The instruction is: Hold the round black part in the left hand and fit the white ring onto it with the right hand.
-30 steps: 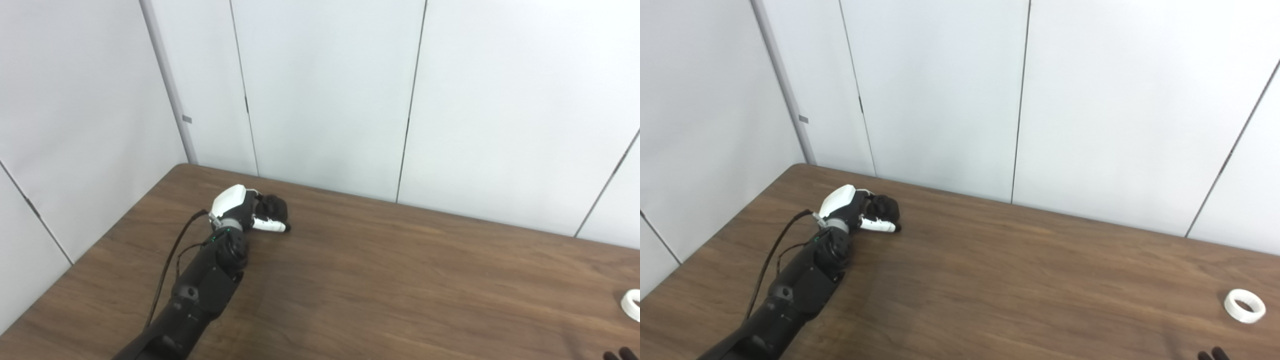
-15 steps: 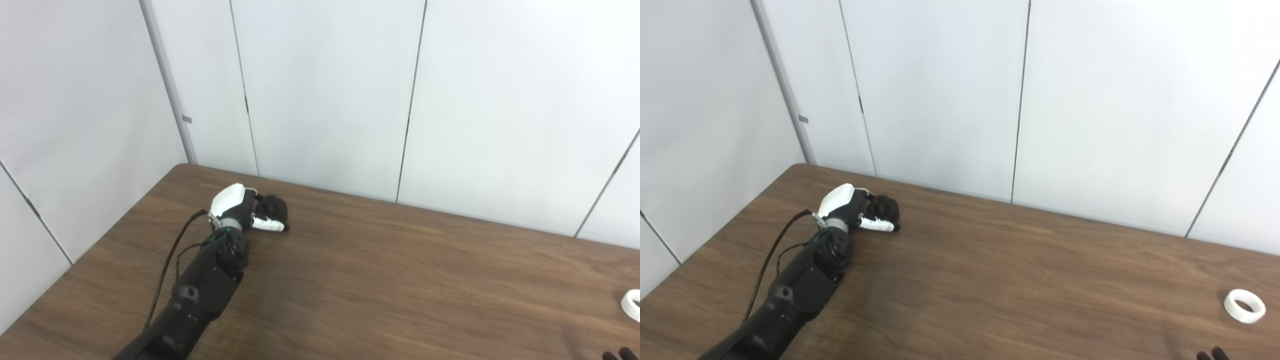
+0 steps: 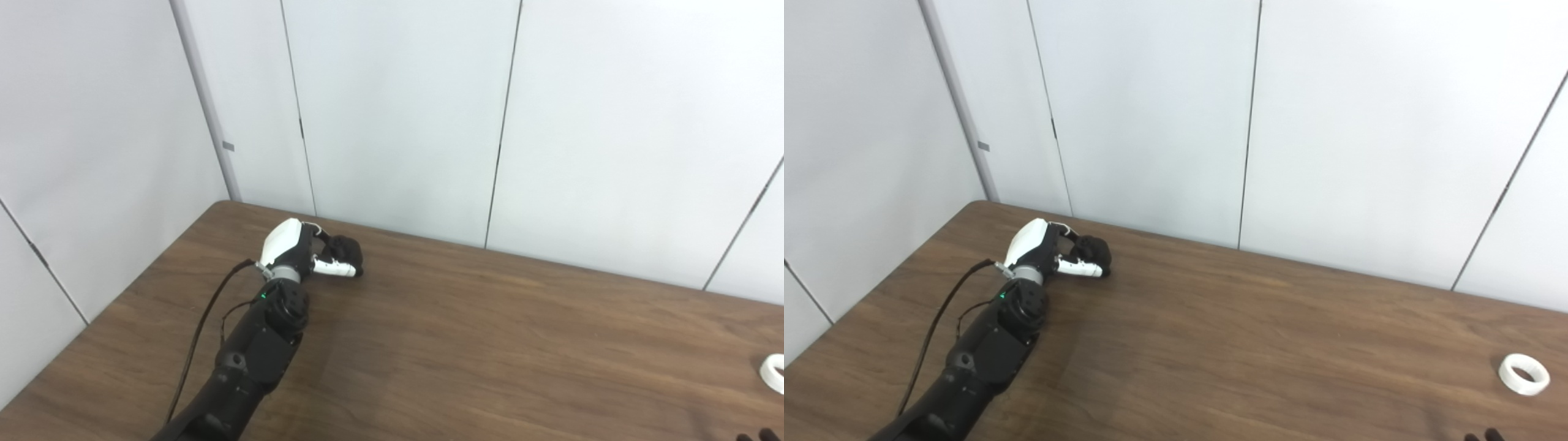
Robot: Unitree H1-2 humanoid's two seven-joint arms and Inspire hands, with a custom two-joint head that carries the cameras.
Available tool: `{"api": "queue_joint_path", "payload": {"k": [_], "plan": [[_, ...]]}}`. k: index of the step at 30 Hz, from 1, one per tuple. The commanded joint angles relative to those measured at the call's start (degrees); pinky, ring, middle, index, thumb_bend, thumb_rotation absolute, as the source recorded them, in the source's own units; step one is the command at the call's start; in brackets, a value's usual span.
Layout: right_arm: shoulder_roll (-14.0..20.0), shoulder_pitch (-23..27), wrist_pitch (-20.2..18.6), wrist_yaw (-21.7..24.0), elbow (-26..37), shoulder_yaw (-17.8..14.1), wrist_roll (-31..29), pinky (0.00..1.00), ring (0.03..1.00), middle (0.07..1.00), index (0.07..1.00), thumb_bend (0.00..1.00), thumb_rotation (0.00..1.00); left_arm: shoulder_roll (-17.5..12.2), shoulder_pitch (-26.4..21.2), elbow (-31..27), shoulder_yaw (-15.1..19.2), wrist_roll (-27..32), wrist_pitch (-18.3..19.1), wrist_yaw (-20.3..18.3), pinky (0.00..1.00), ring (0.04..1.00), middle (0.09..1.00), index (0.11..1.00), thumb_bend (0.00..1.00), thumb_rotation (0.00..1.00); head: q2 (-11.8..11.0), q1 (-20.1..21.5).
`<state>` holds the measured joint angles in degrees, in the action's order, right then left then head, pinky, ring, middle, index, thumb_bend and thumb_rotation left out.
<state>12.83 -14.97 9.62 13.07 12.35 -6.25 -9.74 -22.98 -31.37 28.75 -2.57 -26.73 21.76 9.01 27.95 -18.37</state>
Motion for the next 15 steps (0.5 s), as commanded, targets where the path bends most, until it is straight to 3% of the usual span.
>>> {"api": "queue_joint_path", "payload": {"k": [1,11,15], "plan": [[0.1,-0.18,0.69,-0.55,1.16,-0.18,-0.34,1.0,0.994,0.964,1.0,0.54,1.0,-1.39,-2.35,-0.83,0.14,-0.74,-1.14,1.88,1.0,0.908,0.817,0.484,0.52,0.05,0.05,-0.02],[0.14,-0.09,1.1,-0.13,1.07,0.0,-0.84,1.0,0.994,0.964,1.0,0.55,1.0,-2.28,-1.21,-2.3,-1.06,-1.71,-0.91,1.35,1.0,0.902,0.808,0.484,0.52,0.05,0.56,0.96],[0.27,0.26,-0.12,0.09,1.4,0.51,-0.89,1.0,1.0,0.982,1.0,0.63,1.0,-3.14,-0.15,-4.26,-2.23,-3.11,-0.79,0.77,1.0,0.908,0.803,0.484,0.52,0.05,1.0,2.41]]}}
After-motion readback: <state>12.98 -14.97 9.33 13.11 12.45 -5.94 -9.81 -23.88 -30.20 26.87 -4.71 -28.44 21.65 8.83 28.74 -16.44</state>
